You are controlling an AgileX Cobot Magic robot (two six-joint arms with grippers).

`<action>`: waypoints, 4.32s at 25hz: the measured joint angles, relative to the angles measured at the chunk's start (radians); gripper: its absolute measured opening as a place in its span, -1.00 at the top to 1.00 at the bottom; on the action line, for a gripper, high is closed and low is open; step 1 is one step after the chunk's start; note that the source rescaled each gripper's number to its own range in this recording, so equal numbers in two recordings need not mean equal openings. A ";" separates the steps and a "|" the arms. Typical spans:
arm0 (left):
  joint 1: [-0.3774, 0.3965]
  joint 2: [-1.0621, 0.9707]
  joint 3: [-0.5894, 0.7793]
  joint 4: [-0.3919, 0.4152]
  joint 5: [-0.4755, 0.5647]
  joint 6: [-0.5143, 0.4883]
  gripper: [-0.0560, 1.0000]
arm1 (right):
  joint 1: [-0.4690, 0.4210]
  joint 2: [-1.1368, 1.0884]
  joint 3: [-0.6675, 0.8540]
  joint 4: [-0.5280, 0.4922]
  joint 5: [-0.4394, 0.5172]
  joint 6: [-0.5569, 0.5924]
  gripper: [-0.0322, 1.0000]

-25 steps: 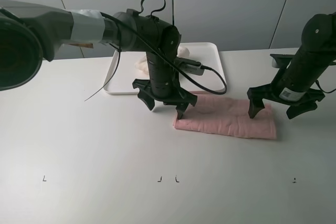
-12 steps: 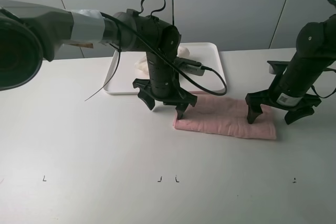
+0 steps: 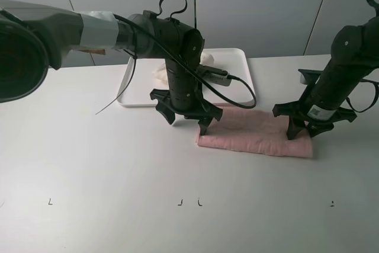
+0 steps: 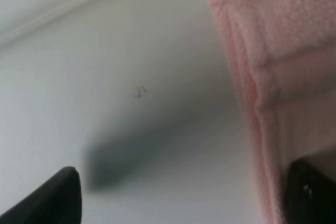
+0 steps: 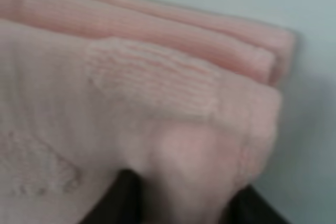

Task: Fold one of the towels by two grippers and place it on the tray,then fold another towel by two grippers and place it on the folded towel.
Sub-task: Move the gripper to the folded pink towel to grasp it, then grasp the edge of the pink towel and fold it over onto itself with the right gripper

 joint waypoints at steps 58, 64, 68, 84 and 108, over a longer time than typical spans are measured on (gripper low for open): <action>0.000 0.002 0.000 0.004 0.006 0.030 -0.98 | 0.000 -0.107 0.115 1.114 0.199 -0.777 0.85; 0.000 0.002 0.000 0.006 0.008 0.030 -0.98 | 0.000 -0.060 0.184 1.354 0.197 -0.997 0.85; 0.000 0.002 0.000 0.006 0.008 0.030 -0.98 | 0.000 -0.017 0.202 1.426 0.199 -1.065 0.85; 0.084 -0.045 -0.093 -0.091 0.062 0.100 -0.98 | 0.000 0.022 0.206 1.493 0.217 -1.141 0.85; 0.102 -0.056 -0.247 -0.041 0.162 0.189 -0.98 | 0.100 0.003 0.163 1.601 0.194 -1.192 -0.28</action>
